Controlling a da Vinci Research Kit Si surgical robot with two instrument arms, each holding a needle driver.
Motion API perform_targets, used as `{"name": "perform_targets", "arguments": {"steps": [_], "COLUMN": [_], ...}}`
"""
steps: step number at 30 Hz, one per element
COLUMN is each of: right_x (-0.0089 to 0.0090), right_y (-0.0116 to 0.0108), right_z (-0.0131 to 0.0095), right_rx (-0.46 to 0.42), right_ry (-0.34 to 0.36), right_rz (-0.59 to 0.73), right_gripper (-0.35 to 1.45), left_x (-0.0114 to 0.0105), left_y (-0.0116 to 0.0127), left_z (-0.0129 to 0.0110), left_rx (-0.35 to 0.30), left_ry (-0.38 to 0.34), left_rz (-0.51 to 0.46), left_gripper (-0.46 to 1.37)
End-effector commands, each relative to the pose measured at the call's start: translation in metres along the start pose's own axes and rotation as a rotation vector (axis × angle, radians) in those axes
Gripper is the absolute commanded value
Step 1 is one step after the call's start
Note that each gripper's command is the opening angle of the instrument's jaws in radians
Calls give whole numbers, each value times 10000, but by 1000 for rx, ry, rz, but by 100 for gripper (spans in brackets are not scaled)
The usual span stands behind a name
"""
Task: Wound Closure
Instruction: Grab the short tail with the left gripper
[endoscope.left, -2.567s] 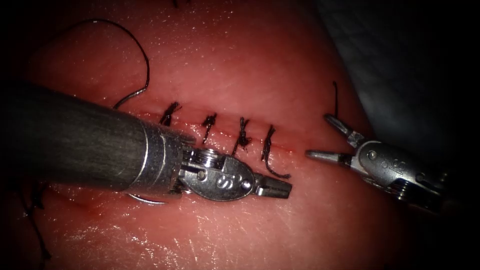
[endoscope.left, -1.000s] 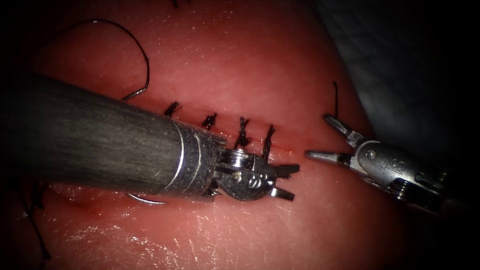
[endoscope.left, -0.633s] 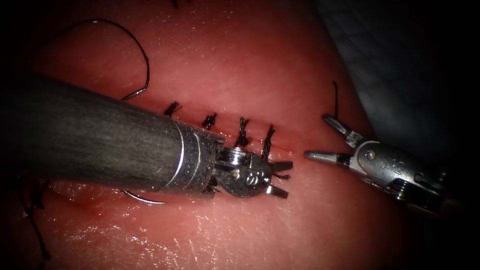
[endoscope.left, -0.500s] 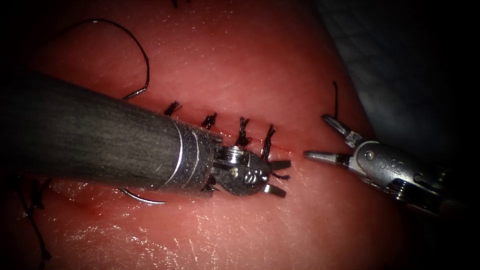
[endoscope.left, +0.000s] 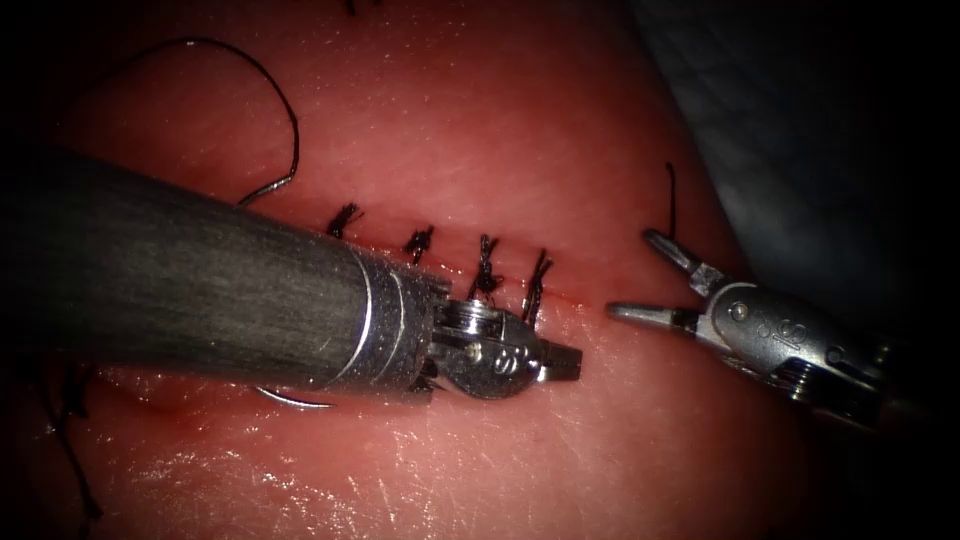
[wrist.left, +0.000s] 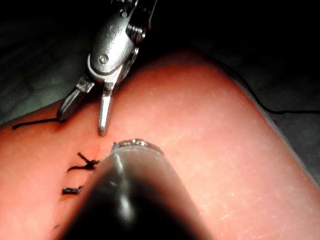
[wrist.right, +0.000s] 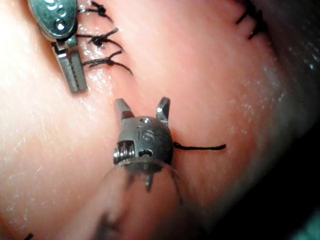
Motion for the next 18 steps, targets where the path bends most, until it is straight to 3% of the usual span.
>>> {"name": "perform_targets", "arguments": {"steps": [1, 10, 18], "right_x": [0, 1, 3], "right_y": [0, -1, -4], "right_z": [0, 0, 3], "right_rx": [1, 6, 126], "right_ry": [0, 2, 84], "right_rz": [-1, -12, -57], "right_gripper": [98, 100, 103], "left_x": [-1, -4, 3], "left_y": [0, -6, -25], "left_z": [-1, -17, -40], "left_rx": [-10, -54, -115], "left_ry": [2, 35, 191], "left_rz": [-6, 43, 188], "left_gripper": [-35, -35, -35]}}
